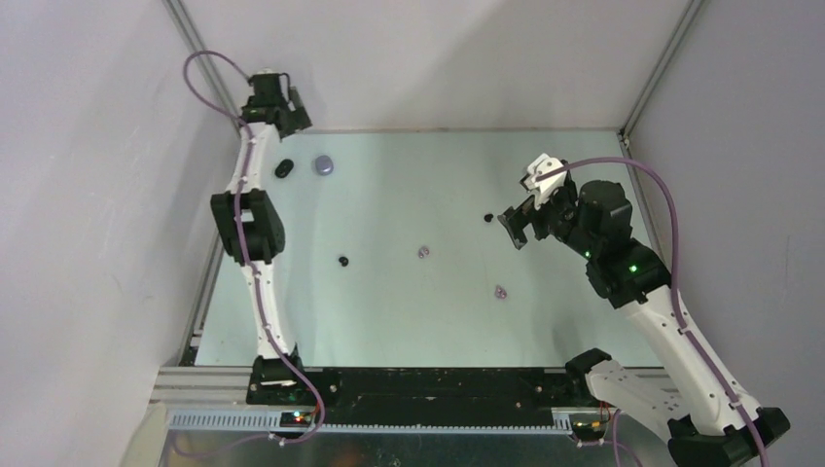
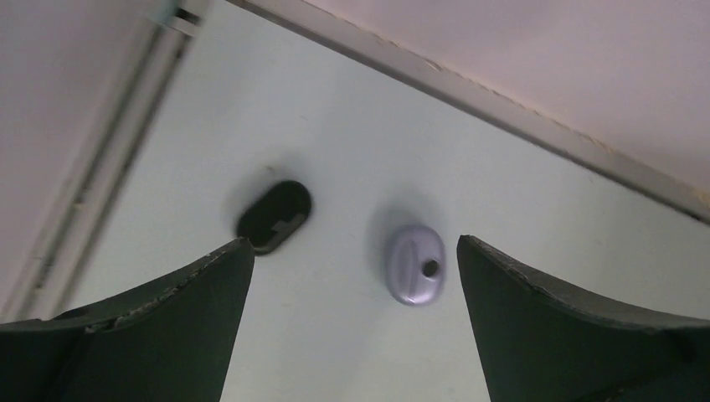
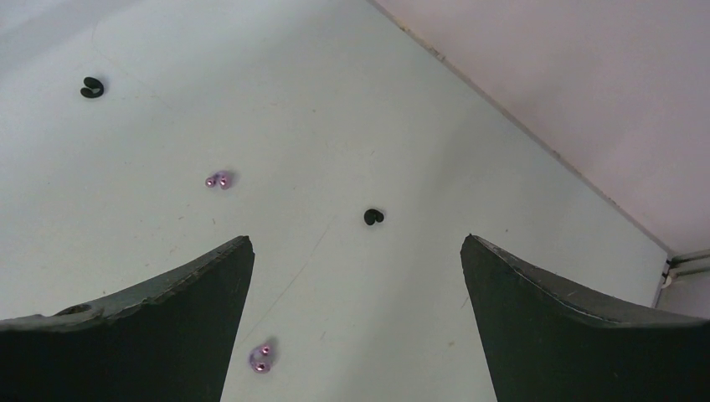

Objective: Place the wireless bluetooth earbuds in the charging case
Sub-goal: Move the charging case to the corner of the board.

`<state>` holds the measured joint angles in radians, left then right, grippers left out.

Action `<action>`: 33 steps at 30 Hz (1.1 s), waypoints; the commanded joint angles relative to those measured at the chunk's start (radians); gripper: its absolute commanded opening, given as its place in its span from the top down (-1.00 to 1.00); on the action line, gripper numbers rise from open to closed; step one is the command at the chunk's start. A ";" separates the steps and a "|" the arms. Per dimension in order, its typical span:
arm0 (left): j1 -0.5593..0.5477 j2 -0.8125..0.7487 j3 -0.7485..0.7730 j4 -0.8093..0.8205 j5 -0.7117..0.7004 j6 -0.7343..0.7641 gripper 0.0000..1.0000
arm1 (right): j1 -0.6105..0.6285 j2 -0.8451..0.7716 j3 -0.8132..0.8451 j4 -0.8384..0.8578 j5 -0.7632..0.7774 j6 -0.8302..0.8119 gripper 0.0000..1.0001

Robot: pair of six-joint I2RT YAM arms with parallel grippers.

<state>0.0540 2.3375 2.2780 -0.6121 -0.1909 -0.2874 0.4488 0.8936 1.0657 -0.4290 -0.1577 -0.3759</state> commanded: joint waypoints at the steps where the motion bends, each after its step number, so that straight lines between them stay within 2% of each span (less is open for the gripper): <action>1: 0.090 0.023 0.082 -0.054 0.020 0.026 -0.97 | 0.009 0.009 0.005 0.027 -0.002 0.000 -1.00; 8: 0.118 0.077 0.106 -0.109 0.094 0.102 -0.97 | 0.006 0.011 0.005 0.028 0.003 0.003 -1.00; 12: 0.126 0.099 0.102 -0.114 0.217 0.106 -0.97 | -0.011 0.007 0.004 0.028 -0.005 0.014 -1.00; 20: 0.211 0.161 0.106 -0.065 0.431 -0.113 -0.97 | -0.050 0.011 0.019 0.013 -0.039 0.042 -1.00; 29: 0.229 0.163 0.067 -0.032 0.304 -0.088 -0.97 | -0.106 0.011 0.051 -0.023 -0.115 0.082 -1.00; 33: 0.222 0.171 0.062 -0.009 0.313 -0.079 -0.97 | -0.124 0.011 0.057 -0.032 -0.137 0.094 -1.00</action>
<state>0.2966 2.5160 2.3463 -0.6708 0.1329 -0.3679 0.3412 0.9070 1.0740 -0.4557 -0.2485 -0.3111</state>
